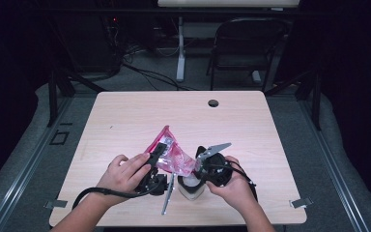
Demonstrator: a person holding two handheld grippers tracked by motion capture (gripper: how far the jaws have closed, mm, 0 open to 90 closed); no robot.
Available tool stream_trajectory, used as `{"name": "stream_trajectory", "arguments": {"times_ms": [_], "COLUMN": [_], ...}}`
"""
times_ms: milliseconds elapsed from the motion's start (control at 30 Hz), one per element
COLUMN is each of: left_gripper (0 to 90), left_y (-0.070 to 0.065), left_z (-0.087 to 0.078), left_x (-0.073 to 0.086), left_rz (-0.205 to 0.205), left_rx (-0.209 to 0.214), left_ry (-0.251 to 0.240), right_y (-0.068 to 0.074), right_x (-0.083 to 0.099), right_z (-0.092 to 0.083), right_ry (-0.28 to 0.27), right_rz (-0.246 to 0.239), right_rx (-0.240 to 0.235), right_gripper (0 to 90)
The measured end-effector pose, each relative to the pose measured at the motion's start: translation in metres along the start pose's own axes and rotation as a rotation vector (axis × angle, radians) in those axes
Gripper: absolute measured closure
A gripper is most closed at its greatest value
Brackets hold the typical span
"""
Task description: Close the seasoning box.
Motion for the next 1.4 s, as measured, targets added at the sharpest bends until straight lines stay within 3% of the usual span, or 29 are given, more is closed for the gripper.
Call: {"name": "stream_trajectory", "arguments": {"times_ms": [133, 167, 233, 733, 1067, 1400], "left_gripper": [75.5, 75.5, 75.6, 76.5, 76.5, 76.5], "left_y": [-0.001, -0.003, -0.002, -0.02, -0.024, -0.031], "left_z": [0.0, 0.0, -0.001, -0.003, -0.003, -0.005], "left_x": [0.001, 0.003, 0.004, 0.011, 0.012, 0.015], "left_rz": [-0.013, -0.035, -0.024, -0.079, -0.084, -0.121], "left_rx": [-0.004, 0.006, 0.009, 0.037, 0.04, 0.056], "left_ry": [0.001, 0.009, 0.02, 0.033, 0.035, 0.051], "right_y": [0.001, 0.002, 0.002, 0.002, 0.002, 0.002], "right_x": [-0.001, -0.002, -0.001, -0.001, -0.001, -0.001], "right_z": [0.0, 0.0, -0.002, 0.0, 0.001, 0.002], "right_ry": [-0.001, -0.012, -0.001, -0.006, -0.006, -0.012], "right_rz": [-0.007, 0.0, -0.008, -0.007, -0.003, -0.006], "right_rx": [0.007, 0.007, 0.012, 0.017, 0.018, 0.014], "right_gripper": [89.9, 89.9, 89.9, 89.9, 89.8, 89.8]}}
Point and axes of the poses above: each handheld gripper's, and its own axes: z roughly forward along the jaws, x roughly out of its underside, y roughly to its left, the point moved 7 cm from there along z, roughly forward along the jaws, and after that the axes turned 8 degrees about -x, right-handed, at the moved point
